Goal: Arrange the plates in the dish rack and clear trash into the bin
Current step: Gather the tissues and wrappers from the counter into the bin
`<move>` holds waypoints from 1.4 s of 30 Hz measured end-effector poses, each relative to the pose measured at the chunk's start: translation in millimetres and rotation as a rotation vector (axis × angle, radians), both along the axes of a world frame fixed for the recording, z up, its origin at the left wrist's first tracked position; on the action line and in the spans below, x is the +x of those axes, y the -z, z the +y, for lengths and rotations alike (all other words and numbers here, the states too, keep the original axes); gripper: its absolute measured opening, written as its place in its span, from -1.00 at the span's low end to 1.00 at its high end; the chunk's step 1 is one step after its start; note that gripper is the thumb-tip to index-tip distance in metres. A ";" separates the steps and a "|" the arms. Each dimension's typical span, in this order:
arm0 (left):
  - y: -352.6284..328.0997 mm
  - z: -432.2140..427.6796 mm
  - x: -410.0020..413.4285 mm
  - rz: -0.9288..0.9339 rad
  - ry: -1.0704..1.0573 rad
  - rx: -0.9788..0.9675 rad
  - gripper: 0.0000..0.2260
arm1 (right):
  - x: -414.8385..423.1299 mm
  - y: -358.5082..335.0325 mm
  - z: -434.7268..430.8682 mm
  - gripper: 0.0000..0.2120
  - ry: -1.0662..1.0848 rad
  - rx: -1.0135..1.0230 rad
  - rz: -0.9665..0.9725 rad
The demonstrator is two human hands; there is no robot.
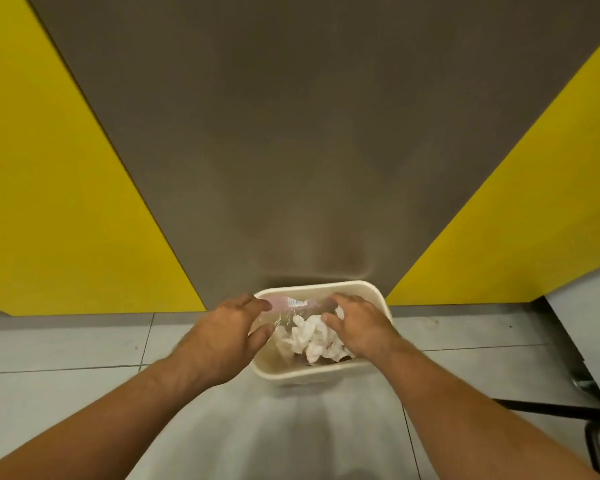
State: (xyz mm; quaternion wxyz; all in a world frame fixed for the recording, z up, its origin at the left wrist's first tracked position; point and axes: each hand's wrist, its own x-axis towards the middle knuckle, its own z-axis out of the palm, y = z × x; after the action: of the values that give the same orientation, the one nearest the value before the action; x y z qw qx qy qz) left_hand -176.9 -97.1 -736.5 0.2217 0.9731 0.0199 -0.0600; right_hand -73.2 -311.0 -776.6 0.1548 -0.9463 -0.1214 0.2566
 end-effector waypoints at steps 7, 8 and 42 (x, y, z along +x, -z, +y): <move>-78.7 11.4 6.8 0.015 0.018 -0.052 -0.57 | -14.6 -112.5 9.3 -0.48 -0.070 0.040 -0.091; -100.9 13.8 5.7 0.026 0.025 -0.054 -0.55 | -18.9 -138.2 12.5 -0.49 -0.075 0.060 -0.090; -654.6 167.0 -40.4 -0.214 -0.015 -0.049 -0.58 | -64.4 -715.9 155.5 -0.67 -0.128 0.296 -0.399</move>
State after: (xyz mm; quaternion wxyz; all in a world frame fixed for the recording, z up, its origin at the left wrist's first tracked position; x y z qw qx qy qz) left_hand -217.3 69.9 -81.9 0.2466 0.9681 0.0019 0.0454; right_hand -137.7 -155.5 -60.7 0.2481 -0.9356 -0.2453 0.0536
